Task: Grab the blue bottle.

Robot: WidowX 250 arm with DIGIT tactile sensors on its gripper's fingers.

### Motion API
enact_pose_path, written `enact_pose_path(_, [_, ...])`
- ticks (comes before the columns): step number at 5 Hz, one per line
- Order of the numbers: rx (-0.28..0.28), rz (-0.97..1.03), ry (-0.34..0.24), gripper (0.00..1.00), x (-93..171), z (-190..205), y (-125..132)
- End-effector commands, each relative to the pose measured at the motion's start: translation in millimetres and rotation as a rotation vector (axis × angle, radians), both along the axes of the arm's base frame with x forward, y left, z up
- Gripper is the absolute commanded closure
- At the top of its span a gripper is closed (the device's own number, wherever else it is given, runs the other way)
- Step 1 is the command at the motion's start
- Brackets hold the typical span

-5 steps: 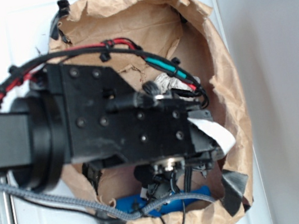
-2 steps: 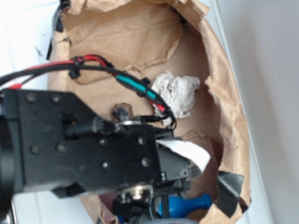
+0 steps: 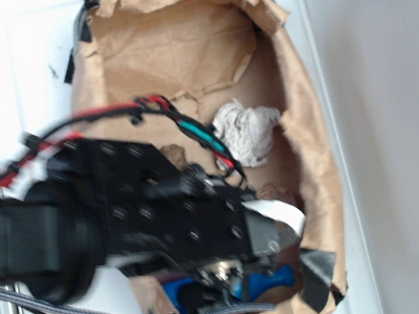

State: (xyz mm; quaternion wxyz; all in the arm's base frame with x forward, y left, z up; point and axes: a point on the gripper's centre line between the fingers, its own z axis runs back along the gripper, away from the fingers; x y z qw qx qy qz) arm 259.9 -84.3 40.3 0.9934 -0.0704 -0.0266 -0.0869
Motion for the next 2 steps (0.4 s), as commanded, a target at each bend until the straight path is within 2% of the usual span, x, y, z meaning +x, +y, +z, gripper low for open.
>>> enact_pose_path(1, [0.137, 0.012, -0.002, 1.0, 10.7, -36.5, -10.3])
enact_pose_path(2, [0.125, 0.004, -0.037, 1.0, 14.0, -27.4, -1.2])
